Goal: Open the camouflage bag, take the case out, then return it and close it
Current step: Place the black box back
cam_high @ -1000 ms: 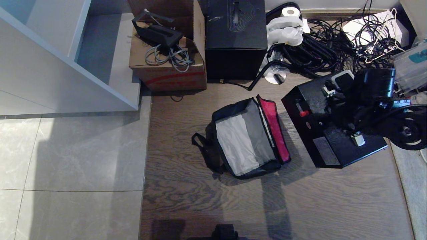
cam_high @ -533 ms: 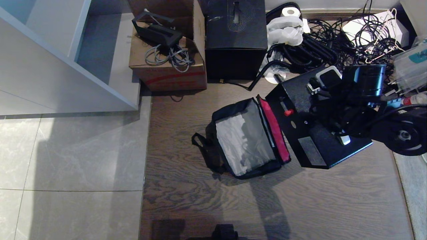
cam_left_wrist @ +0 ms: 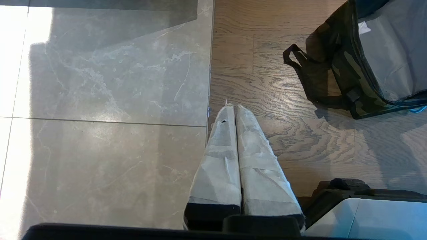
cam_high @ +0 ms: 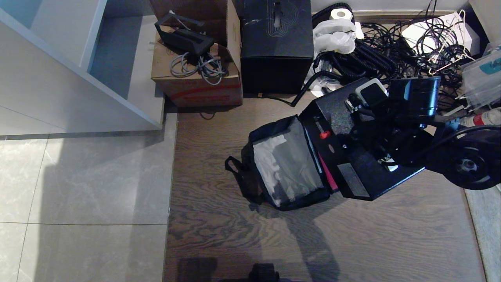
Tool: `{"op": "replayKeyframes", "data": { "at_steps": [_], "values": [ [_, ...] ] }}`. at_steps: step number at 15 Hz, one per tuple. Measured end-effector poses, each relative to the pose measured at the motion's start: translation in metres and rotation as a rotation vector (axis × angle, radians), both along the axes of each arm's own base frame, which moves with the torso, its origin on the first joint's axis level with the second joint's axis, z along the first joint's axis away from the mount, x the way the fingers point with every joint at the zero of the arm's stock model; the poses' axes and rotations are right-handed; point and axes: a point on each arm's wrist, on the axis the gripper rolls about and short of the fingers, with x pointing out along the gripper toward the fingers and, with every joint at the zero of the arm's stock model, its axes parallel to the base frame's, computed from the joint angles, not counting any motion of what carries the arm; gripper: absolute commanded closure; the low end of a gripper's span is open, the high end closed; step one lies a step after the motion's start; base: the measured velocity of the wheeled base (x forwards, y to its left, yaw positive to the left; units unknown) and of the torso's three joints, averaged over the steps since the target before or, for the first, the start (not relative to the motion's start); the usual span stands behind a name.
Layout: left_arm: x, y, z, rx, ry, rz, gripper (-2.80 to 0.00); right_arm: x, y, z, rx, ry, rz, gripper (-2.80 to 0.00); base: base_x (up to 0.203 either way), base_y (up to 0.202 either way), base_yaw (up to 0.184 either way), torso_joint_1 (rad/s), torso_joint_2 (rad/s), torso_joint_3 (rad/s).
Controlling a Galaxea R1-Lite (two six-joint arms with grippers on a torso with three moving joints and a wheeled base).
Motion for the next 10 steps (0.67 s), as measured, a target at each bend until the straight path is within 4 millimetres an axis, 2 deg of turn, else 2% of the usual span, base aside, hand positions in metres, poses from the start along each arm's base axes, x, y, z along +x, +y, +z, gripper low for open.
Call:
{"op": "replayKeyframes", "data": {
  "at_steps": [10],
  "values": [
    [0.000,0.000,0.000,0.000,0.000,0.000,0.00,-0.010,0.033,-0.006,-0.003,0.006,0.056,0.00,0.000,0.000,0.000,0.000,0.00,0.000]
  ]
}}
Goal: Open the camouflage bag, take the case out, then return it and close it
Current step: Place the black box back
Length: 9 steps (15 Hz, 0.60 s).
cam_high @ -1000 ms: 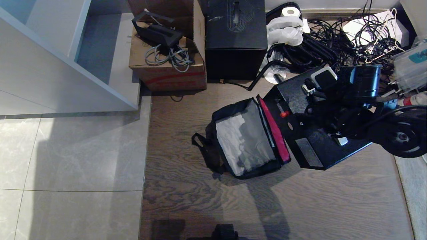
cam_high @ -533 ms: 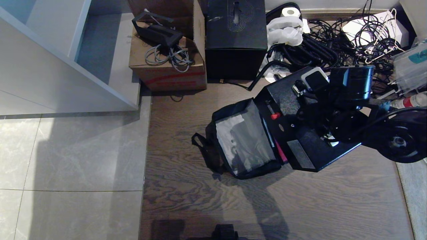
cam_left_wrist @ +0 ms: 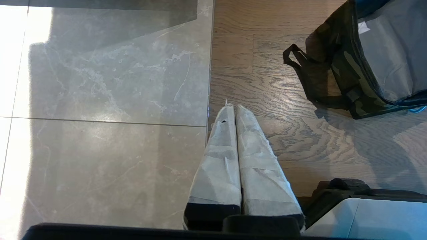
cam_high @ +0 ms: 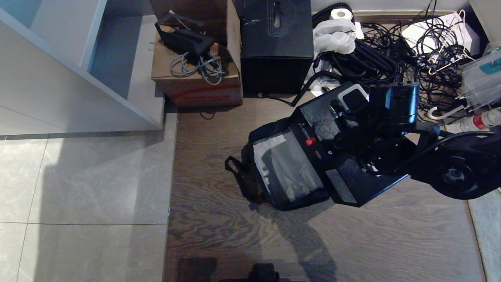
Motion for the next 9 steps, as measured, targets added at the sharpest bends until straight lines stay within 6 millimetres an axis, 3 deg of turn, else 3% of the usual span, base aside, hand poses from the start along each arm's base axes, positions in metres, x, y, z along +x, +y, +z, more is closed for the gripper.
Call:
{"op": "replayKeyframes", "data": {
  "at_steps": [9],
  "values": [
    [0.000,0.000,0.000,0.000,0.000,0.000,0.00,-0.001,0.023,-0.003,-0.003,0.000,0.041,0.00,0.000,0.000,0.000,0.000,0.00,0.000]
  ]
}}
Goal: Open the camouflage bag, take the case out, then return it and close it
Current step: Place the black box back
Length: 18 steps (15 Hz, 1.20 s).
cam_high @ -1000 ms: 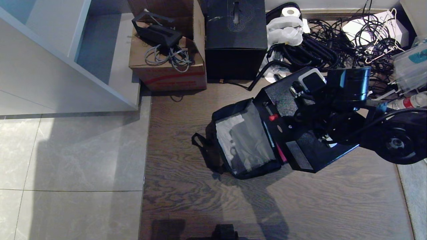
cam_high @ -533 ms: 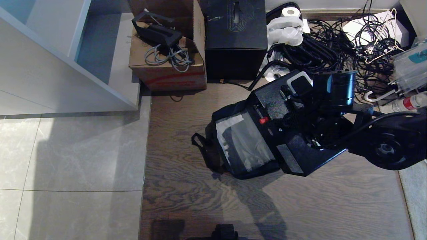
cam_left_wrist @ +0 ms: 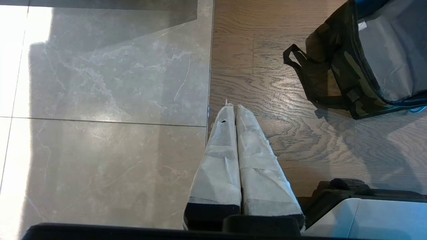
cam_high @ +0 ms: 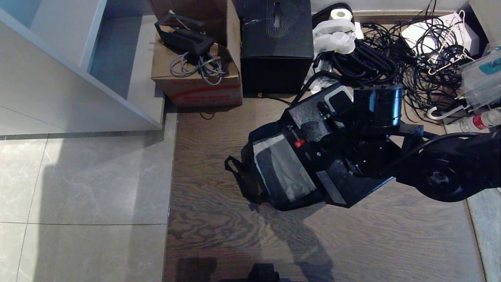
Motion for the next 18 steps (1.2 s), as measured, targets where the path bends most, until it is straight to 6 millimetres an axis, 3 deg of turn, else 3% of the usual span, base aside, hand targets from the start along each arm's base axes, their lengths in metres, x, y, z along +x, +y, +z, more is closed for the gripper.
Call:
{"op": "replayKeyframes", "data": {
  "at_steps": [18],
  "values": [
    [0.000,0.000,0.000,0.000,0.000,0.000,0.00,0.001,0.052,-0.012,-0.010,-0.003,0.013,0.00,0.000,0.000,0.000,0.000,0.00,0.000]
  ]
}}
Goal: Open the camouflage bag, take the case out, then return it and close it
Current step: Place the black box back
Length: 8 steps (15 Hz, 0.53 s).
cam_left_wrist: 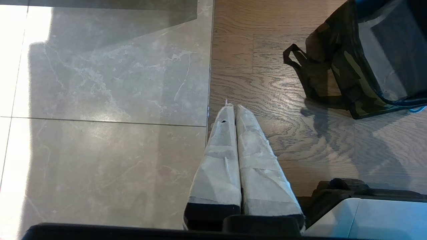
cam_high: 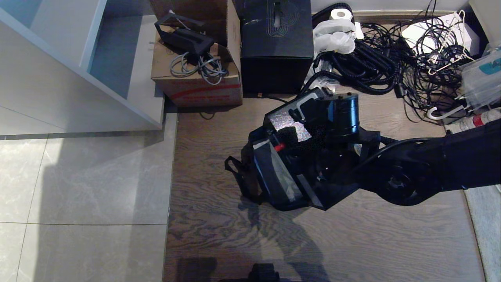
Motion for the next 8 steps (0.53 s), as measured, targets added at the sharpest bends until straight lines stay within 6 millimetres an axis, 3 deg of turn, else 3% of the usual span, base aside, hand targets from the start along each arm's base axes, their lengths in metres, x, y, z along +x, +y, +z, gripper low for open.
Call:
{"op": "replayKeyframes", "data": {
  "at_steps": [8],
  "values": [
    [0.000,0.000,0.000,0.000,0.000,0.000,0.00,0.000,0.026,-0.011,0.000,0.002,0.009,0.00,0.000,0.000,0.000,0.000,0.00,0.000]
  ]
}}
